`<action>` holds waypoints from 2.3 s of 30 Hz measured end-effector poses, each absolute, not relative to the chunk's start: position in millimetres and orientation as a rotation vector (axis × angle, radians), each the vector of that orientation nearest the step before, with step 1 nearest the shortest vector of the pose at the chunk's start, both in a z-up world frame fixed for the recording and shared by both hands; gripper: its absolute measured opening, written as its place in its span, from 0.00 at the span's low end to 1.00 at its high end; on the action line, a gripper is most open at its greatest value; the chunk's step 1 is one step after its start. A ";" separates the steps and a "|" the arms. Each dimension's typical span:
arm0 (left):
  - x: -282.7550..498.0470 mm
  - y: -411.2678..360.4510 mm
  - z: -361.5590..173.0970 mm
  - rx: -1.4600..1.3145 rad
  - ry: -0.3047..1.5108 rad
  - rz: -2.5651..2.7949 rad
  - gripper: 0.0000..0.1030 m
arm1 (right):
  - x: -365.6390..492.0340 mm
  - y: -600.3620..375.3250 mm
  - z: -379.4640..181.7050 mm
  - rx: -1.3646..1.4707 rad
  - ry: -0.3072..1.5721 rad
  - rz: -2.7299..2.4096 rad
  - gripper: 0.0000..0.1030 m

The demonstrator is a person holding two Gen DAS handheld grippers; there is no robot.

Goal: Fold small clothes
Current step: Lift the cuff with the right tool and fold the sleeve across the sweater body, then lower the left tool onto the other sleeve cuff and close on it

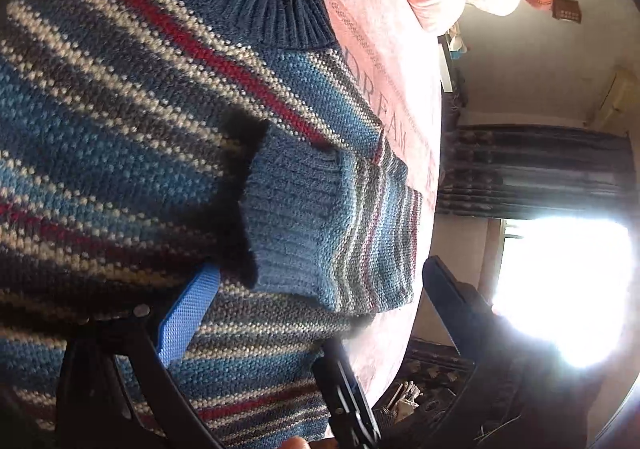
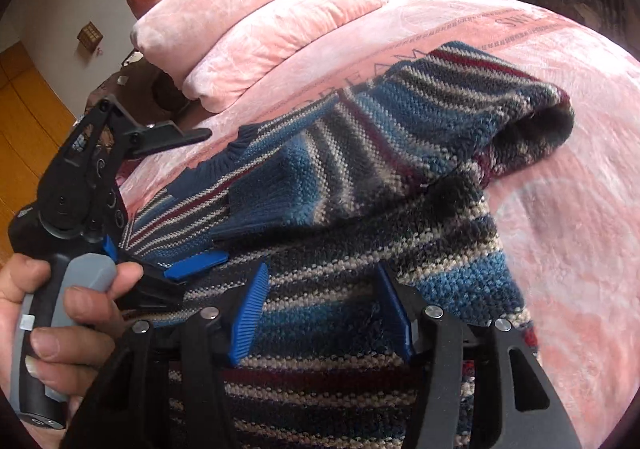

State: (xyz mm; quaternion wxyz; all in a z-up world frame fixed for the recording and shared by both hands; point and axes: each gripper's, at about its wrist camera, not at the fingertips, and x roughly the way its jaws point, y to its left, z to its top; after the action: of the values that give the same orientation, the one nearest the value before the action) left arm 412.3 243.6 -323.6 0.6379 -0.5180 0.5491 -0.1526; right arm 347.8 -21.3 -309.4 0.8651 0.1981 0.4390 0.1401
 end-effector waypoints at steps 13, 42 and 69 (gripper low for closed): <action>483.3 233.5 -270.6 -0.935 1.292 -0.372 0.06 | 338.5 6.0 -303.9 0.401 0.900 0.407 0.54; 438.2 417.7 -219.3 -0.839 1.124 -0.316 0.06 | 326.4 52.1 -306.9 0.281 0.907 0.514 0.54; 346.9 489.7 -291.3 -0.934 1.050 -0.070 0.64 | 320.7 60.1 -304.4 0.243 0.892 0.550 0.54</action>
State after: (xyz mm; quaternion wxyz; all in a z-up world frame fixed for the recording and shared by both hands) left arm 346.9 489.7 -291.3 0.7625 -0.4295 0.4828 -0.0323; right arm 320.7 60.1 -304.4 0.8587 0.1158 0.4250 0.2618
